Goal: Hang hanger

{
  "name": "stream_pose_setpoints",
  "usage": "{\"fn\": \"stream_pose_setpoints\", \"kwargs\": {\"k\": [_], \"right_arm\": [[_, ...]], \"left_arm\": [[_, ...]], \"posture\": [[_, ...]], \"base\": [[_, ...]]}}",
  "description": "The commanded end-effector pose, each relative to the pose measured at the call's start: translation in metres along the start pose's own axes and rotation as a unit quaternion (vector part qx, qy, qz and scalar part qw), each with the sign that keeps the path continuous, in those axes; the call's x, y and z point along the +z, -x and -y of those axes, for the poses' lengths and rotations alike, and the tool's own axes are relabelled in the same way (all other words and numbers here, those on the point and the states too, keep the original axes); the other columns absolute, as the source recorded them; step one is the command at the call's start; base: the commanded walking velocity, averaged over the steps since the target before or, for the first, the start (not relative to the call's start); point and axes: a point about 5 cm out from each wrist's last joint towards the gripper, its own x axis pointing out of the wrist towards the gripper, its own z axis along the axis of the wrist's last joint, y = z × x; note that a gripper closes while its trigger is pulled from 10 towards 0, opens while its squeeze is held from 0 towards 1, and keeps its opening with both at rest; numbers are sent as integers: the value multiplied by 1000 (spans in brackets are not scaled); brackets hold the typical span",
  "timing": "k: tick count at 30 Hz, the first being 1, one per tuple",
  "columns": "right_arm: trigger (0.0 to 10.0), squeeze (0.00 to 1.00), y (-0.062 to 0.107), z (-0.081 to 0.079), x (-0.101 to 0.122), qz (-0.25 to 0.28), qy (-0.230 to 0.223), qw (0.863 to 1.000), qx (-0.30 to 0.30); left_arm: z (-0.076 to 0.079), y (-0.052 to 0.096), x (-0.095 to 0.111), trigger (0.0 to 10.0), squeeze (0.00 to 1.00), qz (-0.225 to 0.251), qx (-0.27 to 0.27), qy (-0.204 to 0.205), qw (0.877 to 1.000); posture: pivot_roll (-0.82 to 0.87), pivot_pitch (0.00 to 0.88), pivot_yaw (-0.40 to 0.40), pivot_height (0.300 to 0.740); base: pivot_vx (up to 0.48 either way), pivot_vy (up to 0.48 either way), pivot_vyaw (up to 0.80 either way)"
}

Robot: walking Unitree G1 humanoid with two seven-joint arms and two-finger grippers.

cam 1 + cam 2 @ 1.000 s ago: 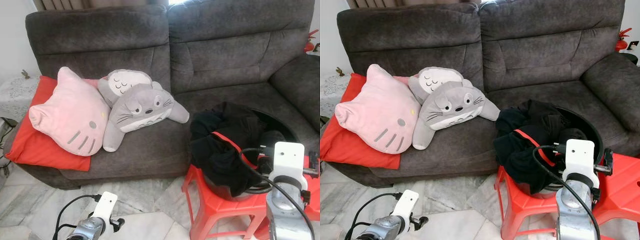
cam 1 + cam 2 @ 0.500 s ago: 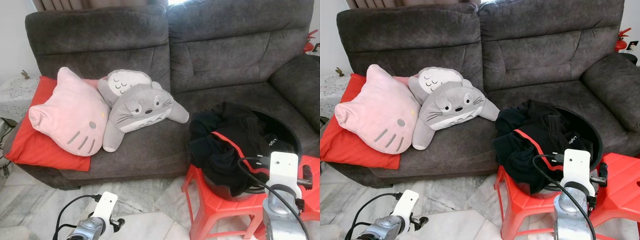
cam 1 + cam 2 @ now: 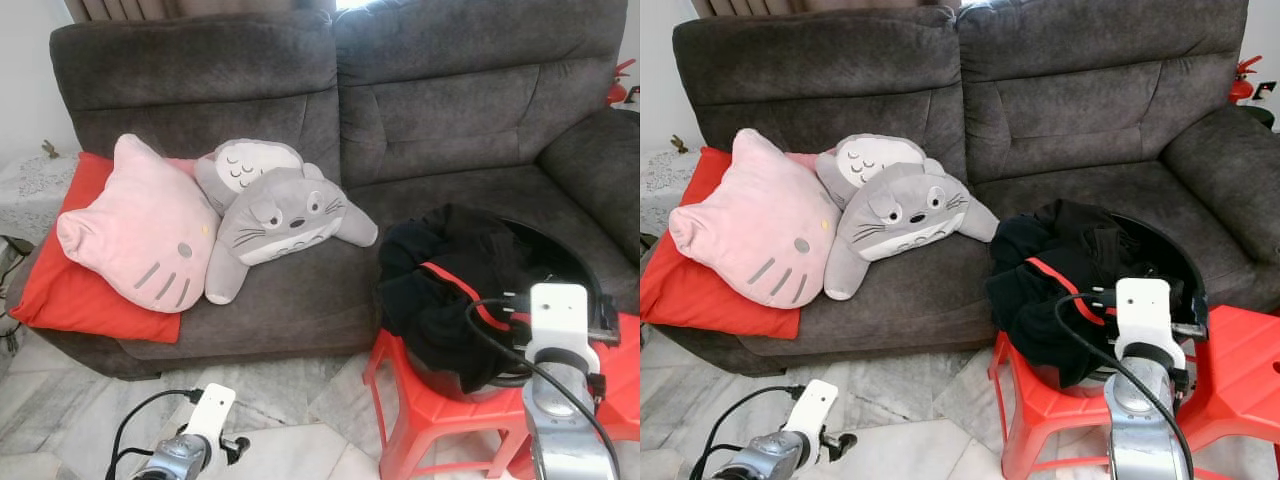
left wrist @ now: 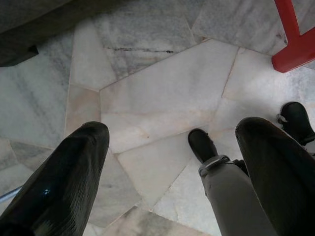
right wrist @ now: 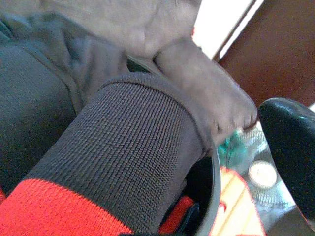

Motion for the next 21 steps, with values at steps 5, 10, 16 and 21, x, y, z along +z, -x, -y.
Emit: {"fn": "stream_pose_setpoints", "kwargs": {"k": [5, 10, 16, 21], "right_arm": [[0, 0, -5, -2, 7, 23, 6, 1000, 8], [0, 0, -6, -2, 7, 25, 7, 1000, 8], [0, 0, -8, -3, 6, 22, 7, 1000, 11], [0, 0, -8, -3, 6, 21, 6, 1000, 11]], "left_arm": [[-5, 1, -3, 10000, 0, -9, 5, -11, 1000], [-5, 1, -3, 10000, 0, -9, 6, -11, 1000], [-6, 1, -3, 10000, 0, -9, 6, -11, 1000], [-6, 1, -3, 10000, 0, -10, 6, -11, 1000]], "posture": [[-239, 0, 80, 740], [-239, 0, 80, 740], [-238, 0, 82, 740], [-235, 0, 81, 740]], "base": [[0, 0, 0], [0, 0, 0], [0, 0, 0], [0, 0, 0]]}}
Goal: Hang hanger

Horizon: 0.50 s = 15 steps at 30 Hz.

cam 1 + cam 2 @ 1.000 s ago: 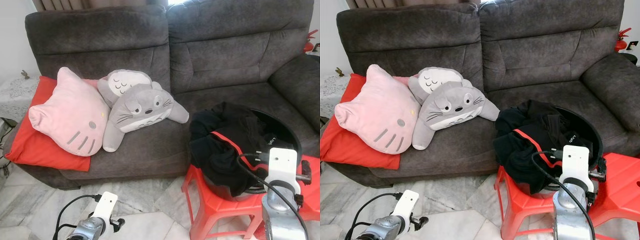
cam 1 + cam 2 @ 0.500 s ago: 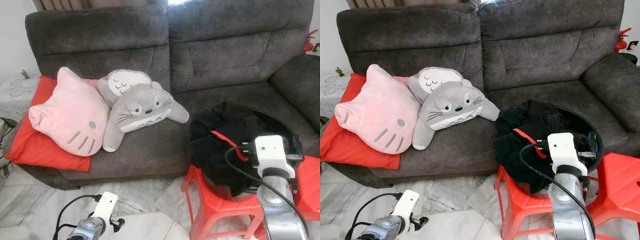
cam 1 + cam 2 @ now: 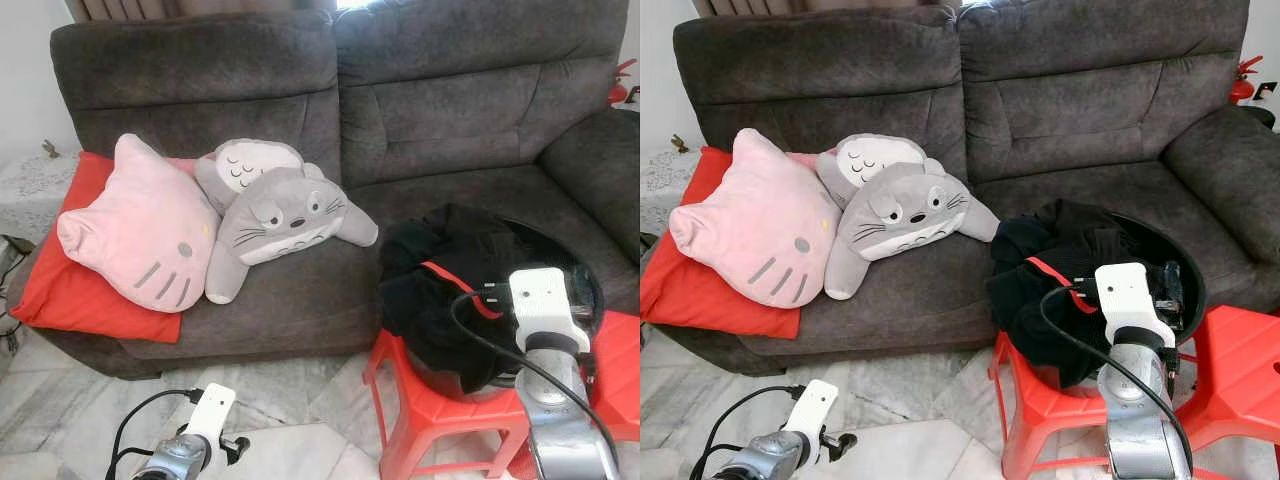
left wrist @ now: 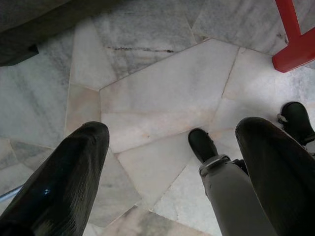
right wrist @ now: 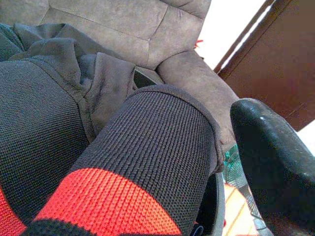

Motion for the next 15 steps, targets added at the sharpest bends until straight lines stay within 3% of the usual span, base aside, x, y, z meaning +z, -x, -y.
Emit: {"fn": "stream_pose_setpoints", "kwargs": {"k": [1, 15], "right_arm": [[0, 0, -2, -1, 4, 10, -4, 1000, 6], [0, 0, -4, -4, 2, 4, -5, 1000, 9]], "left_arm": [[-6, 1, -4, 10000, 0, -10, 6, -11, 1000], [-6, 1, -5, 10000, 0, -11, 8, -8, 1000]], "posture": [[-235, 0, 81, 740], [-226, 0, 79, 740]], "base": [[0, 0, 0], [0, 0, 0]]}}
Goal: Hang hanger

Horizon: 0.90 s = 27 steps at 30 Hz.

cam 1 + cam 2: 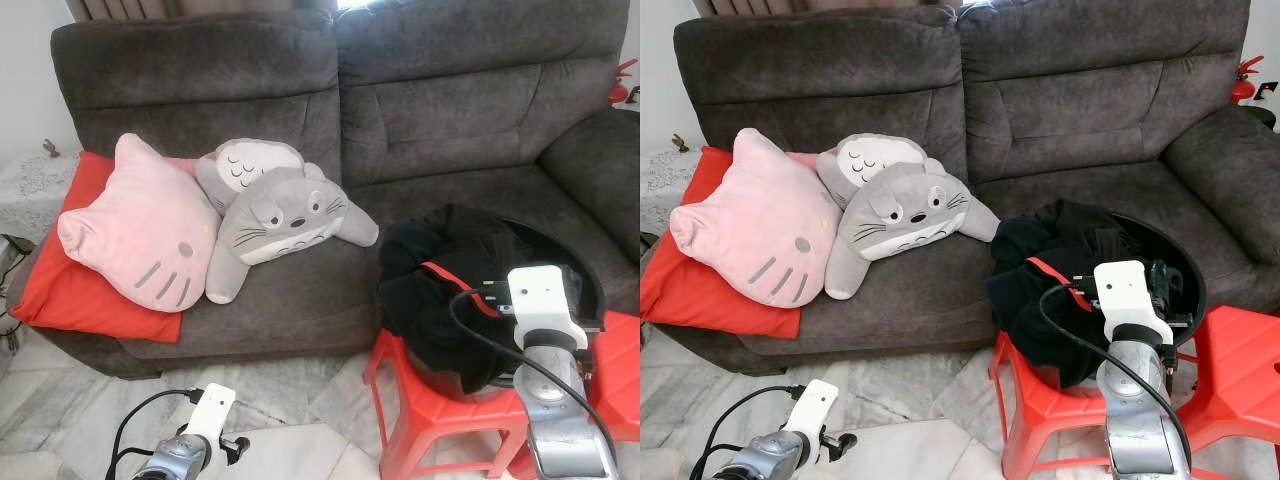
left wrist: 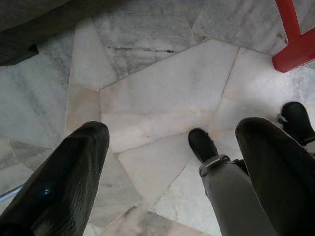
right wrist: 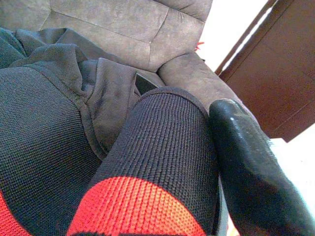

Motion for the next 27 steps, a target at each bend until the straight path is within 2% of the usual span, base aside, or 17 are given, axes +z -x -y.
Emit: {"fn": "stream_pose_setpoints", "kwargs": {"k": [1, 13, 20, 22, 23, 24, 25, 27], "right_arm": [[0, 0, -1, -2, 0, -1, -3, 1000, 6], [0, 0, -6, 4, 8, 17, -16, 1000, -16], [0, 0, -5, 12, 32, 74, -61, 995, -39], [0, 0, -3, 9, 37, 92, -80, 992, -27], [0, 0, -3, 2, 33, 81, -105, 991, -10], [0, 0, -2, 0, 32, 77, -111, 991, -7], [10000, 0, -3, -5, 18, 42, -133, 990, -5], [10000, 0, -5, -14, -1, -7, -162, 987, 2]], "left_arm": [[-6, 2, -5, 10000, 0, -11, 8, -9, 1000], [-6, 1, -5, 10000, 0, -11, 8, -10, 1000], [-5, 1, -6, 10000, 0, -5, 9, -3, 1000], [-6, 2, -6, 10000, 0, -1, 13, 2, 1000], [-6, 2, -6, 10000, 0, 0, 14, 2, 1000], [-6, 2, -6, 10000, 0, 0, 15, 2, 1000], [-6, 2, -5, 10000, 0, 3, 17, -2, 1000], [-6, 2, -5, 10000, 0, 7, 19, -2, 1000]], "posture": [[-226, 0, 79, 740], [-225, 0, 74, 740], [-224, 0, 72, 740], [-226, 0, 73, 740], [-226, 0, 73, 740], [-226, 0, 73, 740], [-228, 0, 75, 740], [-228, 0, 75, 740]], "base": [[0, 0, 0], [0, 0, 0], [0, 0, 0], [0, 0, 0], [0, 0, 0], [0, 0, 0], [0, 0, 0], [0, 0, 0]]}}
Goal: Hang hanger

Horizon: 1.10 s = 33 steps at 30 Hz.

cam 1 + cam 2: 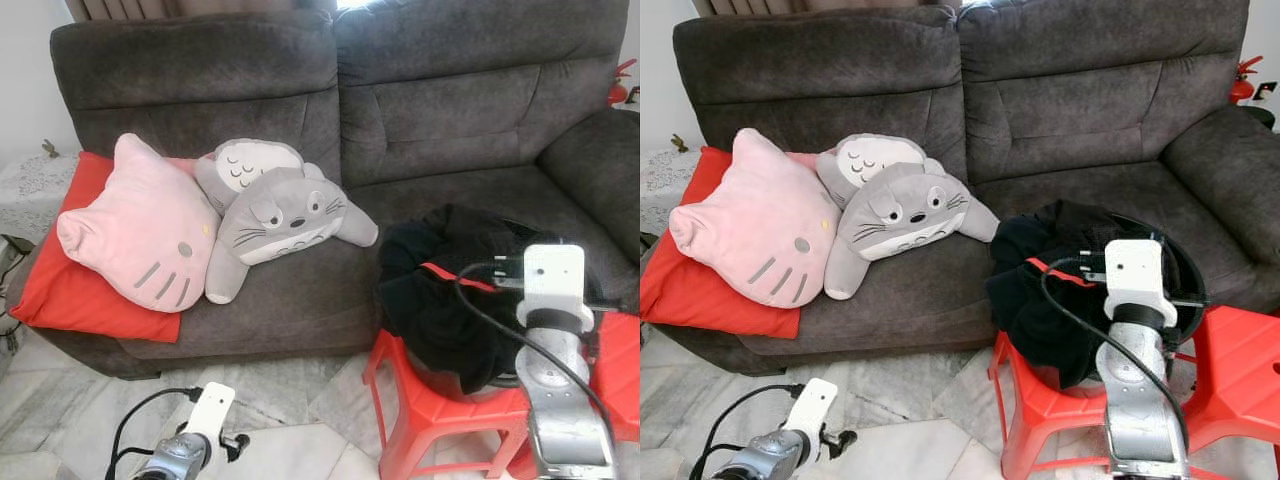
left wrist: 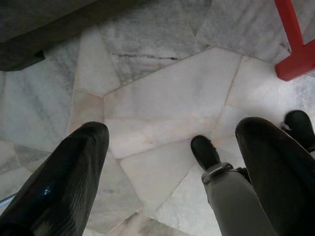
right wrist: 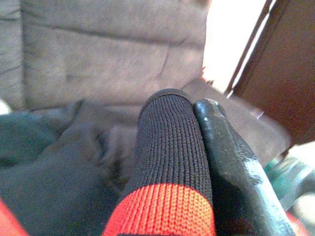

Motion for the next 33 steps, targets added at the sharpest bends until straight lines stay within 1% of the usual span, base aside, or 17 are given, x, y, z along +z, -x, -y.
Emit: {"fn": "stream_pose_setpoints", "kwargs": {"k": [1, 2, 3, 4, 8, 10, 11, 12, 14, 15, 16, 18, 20, 26, 33], "right_arm": [[10000, 0, -1, -3, -33, -71, -41, 997, -2], [10000, 0, -2, -4, -45, -89, -57, 994, -5], [10000, 0, -2, -4, -45, -89, -57, 994, -5], [10000, 0, -2, -4, -52, -98, -64, 993, -8], [10000, 0, -2, -5, -53, -83, -65, 994, 0], [10000, 0, -2, -7, -47, -63, -69, 996, 7], [10000, 0, -2, -7, -43, -49, -65, 997, 11], [10000, 0, -2, -8, -38, -24, -58, 998, 17], [10000, 0, -2, -8, -32, 1, -62, 998, 20], [10000, 0, 0, -9, -24, 29, -66, 997, 25], [10000, 0, 0, -9, -24, 29, -66, 997, 25], [10000, 0, 4, -12, -11, 73, -55, 995, 45], [10000, 0, 8, -15, -6, 89, -51, 993, 58], [10000, 0, 8, -13, -9, 81, -56, 994, 46], [10000, 0, 5, -11, -5, 86, -53, 994, 43]], "left_arm": [[-5, 2, -7, 10000, 0, -5, 10, -2, 1000], [-5, 2, -7, 10000, 0, -5, 11, -1, 1000], [-5, 2, -7, 10000, 0, -5, 11, -1, 1000], [-5, 2, -7, 10000, 0, -5, 12, -1, 1000], [-5, 2, -8, 10000, 0, -2, 16, 3, 1000], [-5, 2, -8, 10000, 0, -1, 17, 5, 1000], [-6, 2, -8, 10000, 0, -1, 17, 5, 1000], [-6, 2, -8, 10000, 0, 0, 18, 4, 1000], [-6, 2, -8, 10000, 0, 1, 16, 3, 1000], [-6, 2, -8, 10000, 0, 1, 14, 2, 1000], [-6, 2, -8, 10000, 0, 1, 14, 2, 1000], [-6, 2, -7, 10000, 0, 2, 15, 4, 1000], [-6, 2, -6, 10000, 0, 3, 15, 7, 1000], [-6, 2, -5, 10000, 0, 6, 13, 6, 1000], [-7, 2, -4, 10000, 0, 7, 13, 6, 1000]], "posture": [[-227, 0, 76, 740], [-221, 0, 74, 740], [-221, 0, 74, 740], [-208, 0, 68, 740], [-202, 0, 66, 740], [-203, 0, 67, 740], [-203, 0, 67, 740], [-207, 0, 71, 740], [-211, 0, 73, 740], [-211, 0, 73, 740], [-211, 0, 73, 740], [-210, 0, 73, 740], [-210, 0, 75, 740], [-210, 0, 77, 740], [-210, 0, 75, 740]], "base": [[0, 0, 0], [0, 0, 0], [0, 0, 0], [0, 0, 0], [0, 0, 0], [0, 0, 0], [0, 0, 0], [0, 0, 0], [0, 0, 0], [0, 0, 0], [0, 0, 0], [-120, 0, 0], [-251, 0, 0], [-317, 0, 0], [-367, 0, 0]]}}
